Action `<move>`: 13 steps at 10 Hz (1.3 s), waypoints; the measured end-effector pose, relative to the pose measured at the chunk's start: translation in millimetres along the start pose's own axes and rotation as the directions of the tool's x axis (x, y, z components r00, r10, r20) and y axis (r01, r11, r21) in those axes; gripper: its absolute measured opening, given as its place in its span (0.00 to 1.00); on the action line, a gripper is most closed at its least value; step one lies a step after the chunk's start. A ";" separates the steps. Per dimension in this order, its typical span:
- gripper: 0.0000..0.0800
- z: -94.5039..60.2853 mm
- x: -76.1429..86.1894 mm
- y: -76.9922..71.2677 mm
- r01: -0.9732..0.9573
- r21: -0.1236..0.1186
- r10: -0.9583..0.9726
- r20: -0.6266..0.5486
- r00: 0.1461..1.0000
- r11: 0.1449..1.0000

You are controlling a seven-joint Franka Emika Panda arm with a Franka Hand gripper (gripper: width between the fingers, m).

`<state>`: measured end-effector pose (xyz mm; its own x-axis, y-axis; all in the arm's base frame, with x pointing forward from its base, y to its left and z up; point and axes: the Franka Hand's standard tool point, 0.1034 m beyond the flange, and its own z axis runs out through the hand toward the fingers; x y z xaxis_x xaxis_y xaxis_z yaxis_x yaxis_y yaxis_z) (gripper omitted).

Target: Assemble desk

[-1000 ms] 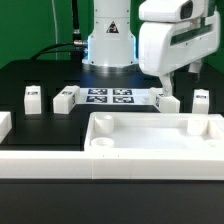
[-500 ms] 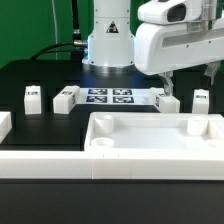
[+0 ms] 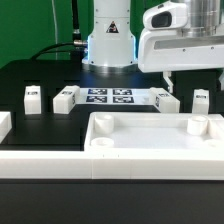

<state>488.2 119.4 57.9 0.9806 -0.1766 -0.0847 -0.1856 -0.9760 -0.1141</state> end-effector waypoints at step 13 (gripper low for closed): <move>0.81 6.5 -12.3 -10.3 0.043 -0.002 -0.034 0.576 0.817 0.999</move>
Offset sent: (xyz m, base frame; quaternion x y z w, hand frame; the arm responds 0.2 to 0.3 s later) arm -0.0009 0.0098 -0.0070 -0.0148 0.0174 -0.0295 0.9993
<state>477.7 132.5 53.6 0.7713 -0.0371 -0.6354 -0.1428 -0.9830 -0.1159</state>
